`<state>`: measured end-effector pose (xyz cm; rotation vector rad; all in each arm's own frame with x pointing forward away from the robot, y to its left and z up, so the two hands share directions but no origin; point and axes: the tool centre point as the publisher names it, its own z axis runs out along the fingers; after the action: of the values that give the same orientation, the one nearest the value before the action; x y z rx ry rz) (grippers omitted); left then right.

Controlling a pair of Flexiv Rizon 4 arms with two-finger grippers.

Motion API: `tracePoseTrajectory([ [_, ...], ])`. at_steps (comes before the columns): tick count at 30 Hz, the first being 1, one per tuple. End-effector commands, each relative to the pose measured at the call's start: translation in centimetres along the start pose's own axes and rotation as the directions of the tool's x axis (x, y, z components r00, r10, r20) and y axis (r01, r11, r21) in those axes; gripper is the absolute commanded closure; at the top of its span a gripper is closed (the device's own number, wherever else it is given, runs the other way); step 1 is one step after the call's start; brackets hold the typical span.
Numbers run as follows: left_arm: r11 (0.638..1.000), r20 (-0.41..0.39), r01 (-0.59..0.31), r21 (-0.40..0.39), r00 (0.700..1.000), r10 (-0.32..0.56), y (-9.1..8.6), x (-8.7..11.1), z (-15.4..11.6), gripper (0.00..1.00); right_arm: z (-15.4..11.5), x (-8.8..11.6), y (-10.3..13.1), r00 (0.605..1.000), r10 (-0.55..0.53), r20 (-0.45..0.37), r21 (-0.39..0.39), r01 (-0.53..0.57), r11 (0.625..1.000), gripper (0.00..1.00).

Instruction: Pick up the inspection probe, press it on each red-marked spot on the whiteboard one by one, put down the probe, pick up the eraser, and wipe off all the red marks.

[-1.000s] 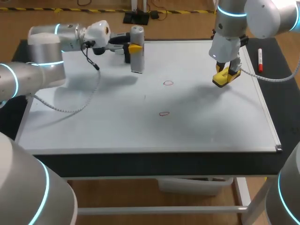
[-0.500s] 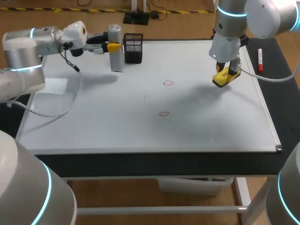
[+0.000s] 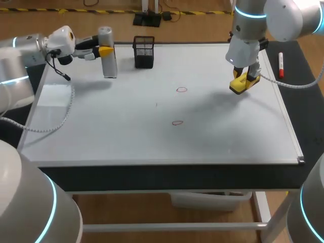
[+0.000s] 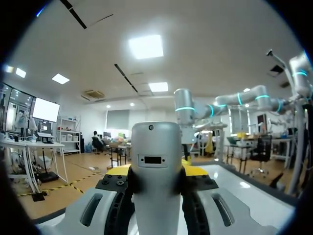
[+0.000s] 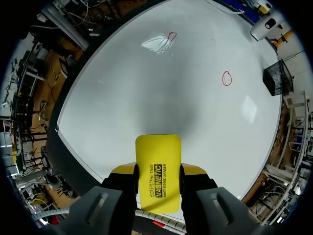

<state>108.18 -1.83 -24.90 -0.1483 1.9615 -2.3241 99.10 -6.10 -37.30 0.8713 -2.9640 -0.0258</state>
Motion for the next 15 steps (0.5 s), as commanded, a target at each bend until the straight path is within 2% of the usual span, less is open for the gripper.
tracePoseTrajectory([
  [1,1.0,0.053,0.004,0.002,0.999,-0.004,-0.3,0.6,-0.7,1.0,-0.1,-0.1,-0.1,1.0,-0.001,-0.005,0.002,0.001,1.0,1.0],
  [8,1.0,0.054,0.005,0.003,0.999,-0.005,-0.3,0.6,-0.9,1.0,-0.1,-0.1,-0.1,1.0,-0.001,-0.005,0.002,0.001,1.0,1.0],
  [15,1.0,0.054,0.005,0.003,0.999,-0.005,-0.3,0.6,-0.9,1.0,-0.4,-1.9,1.0,0.998,-0.057,-0.034,0.016,0.057,0.998,1.0],
])
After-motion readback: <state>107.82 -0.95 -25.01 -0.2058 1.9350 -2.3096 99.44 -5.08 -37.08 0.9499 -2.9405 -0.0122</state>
